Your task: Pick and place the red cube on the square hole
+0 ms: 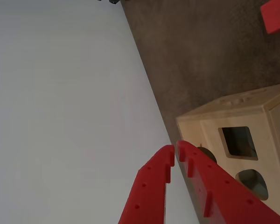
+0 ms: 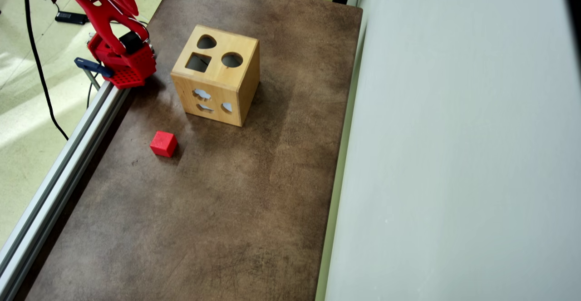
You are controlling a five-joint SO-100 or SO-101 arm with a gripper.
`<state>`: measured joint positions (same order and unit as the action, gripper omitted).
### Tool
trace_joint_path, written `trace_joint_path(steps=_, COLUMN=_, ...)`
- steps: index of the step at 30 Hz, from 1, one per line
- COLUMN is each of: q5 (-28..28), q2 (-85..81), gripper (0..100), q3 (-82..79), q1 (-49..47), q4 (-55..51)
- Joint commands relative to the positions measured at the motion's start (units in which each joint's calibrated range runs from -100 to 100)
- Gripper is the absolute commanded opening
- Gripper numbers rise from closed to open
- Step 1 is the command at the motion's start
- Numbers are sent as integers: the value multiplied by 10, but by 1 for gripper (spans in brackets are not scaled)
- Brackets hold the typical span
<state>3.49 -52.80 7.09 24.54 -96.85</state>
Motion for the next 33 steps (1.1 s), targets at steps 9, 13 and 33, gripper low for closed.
trace_joint_path(steps=9, q5=76, q2=116, gripper=2, q3=7, q1=33, q4=-4)
trace_joint_path(steps=13, q5=93, q2=166, gripper=2, q3=6, q1=39, q4=-4)
trace_joint_path(steps=33, q5=112, q2=268, gripper=2, q3=-108, q1=40, q4=-5)
